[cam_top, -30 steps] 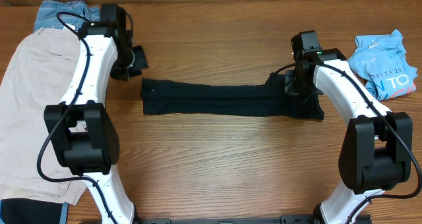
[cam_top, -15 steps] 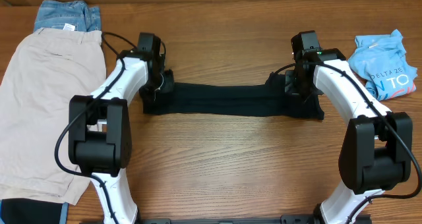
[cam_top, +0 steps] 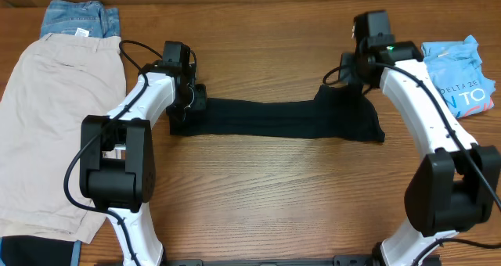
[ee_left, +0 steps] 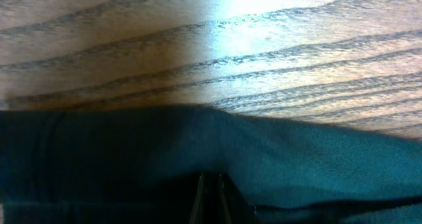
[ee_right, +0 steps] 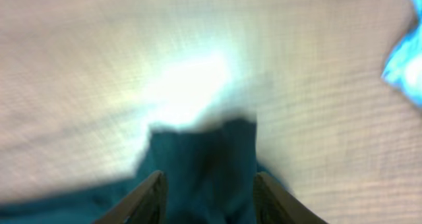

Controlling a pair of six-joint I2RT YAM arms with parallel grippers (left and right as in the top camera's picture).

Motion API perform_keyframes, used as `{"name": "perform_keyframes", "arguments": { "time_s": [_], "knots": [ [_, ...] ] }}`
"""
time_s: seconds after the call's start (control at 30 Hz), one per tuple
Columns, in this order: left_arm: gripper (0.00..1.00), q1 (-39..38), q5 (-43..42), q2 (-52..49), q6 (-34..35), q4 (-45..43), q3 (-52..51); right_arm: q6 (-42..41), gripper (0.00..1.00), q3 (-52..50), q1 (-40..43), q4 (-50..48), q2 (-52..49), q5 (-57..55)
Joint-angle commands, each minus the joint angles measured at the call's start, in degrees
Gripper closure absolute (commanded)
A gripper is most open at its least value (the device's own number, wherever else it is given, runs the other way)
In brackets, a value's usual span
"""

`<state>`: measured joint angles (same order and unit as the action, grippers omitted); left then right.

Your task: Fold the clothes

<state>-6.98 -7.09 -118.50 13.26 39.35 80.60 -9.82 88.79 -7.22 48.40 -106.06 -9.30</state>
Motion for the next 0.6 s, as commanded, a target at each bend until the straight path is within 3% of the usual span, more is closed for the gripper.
{"name": "perform_keyframes", "arguments": {
  "time_s": [0.0, 0.43, 0.57],
  "knots": [
    [0.88, 0.35, 0.66, -0.33, -0.81, 0.28, -1.60, 0.26, 0.57, 1.53, 0.22, -2.36, 1.07, -0.02],
    [0.88, 0.31, 0.66, -0.33, -0.83, 1.11, -1.60, 0.42, 0.56, 1.42, 0.79, -3.56, -10.51, -0.28],
    [0.88, 0.31, 0.66, -0.33, -0.81, 1.11, -1.60, 0.39, 0.50, 1.42, 1.09, -3.13, -13.55, -0.31]
  ]
}}
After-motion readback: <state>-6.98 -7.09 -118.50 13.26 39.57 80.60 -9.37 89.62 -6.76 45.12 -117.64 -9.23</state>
